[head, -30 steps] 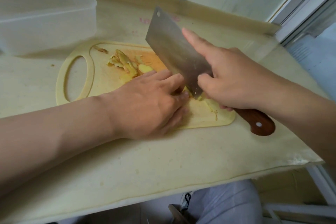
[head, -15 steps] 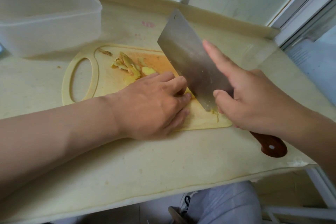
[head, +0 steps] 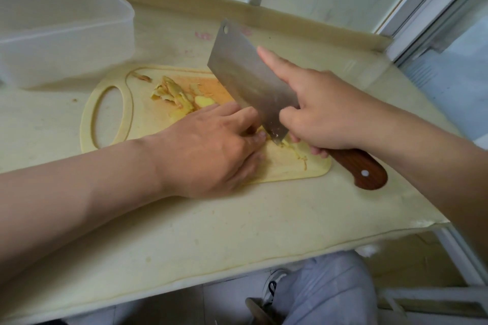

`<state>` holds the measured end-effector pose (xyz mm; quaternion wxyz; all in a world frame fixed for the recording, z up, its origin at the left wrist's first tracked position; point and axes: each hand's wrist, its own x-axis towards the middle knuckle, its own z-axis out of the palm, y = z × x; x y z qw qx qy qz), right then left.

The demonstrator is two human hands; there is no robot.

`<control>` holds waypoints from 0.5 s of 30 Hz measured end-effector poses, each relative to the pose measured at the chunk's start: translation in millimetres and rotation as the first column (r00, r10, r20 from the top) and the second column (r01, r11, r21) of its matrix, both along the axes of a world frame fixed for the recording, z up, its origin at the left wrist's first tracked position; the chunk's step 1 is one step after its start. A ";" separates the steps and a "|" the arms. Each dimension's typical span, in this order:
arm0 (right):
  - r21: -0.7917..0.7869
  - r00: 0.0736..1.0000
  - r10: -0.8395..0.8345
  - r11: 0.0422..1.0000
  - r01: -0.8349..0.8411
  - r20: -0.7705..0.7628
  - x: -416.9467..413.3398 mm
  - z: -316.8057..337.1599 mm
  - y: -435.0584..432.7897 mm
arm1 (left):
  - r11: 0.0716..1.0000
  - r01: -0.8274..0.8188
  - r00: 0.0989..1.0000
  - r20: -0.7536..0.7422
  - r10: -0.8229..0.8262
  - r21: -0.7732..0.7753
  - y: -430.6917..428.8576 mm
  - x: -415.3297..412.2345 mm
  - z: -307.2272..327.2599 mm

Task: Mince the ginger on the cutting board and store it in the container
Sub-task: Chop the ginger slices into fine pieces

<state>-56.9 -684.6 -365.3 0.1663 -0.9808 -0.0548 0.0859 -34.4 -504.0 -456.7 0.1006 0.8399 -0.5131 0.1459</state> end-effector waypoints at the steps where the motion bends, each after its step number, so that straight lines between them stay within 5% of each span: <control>1: 0.004 1.000 -0.003 1.000 0.003 0.031 -4.0 -1.2 -0.3 | 1.000 0.000 1.000 -0.003 0.000 0.002 0.2 -0.3 0.0; 7: 0.082 0.961 -0.055 0.996 0.034 0.270 -30.9 -23.2 -12.9 | 1.000 -0.007 1.000 0.000 0.007 0.010 1.5 0.7 -0.5; 15: 0.060 0.976 -0.005 0.998 -0.008 0.219 -25.0 -20.9 -16.8 | 1.000 -0.002 1.000 -0.017 0.002 0.023 1.0 1.5 -0.5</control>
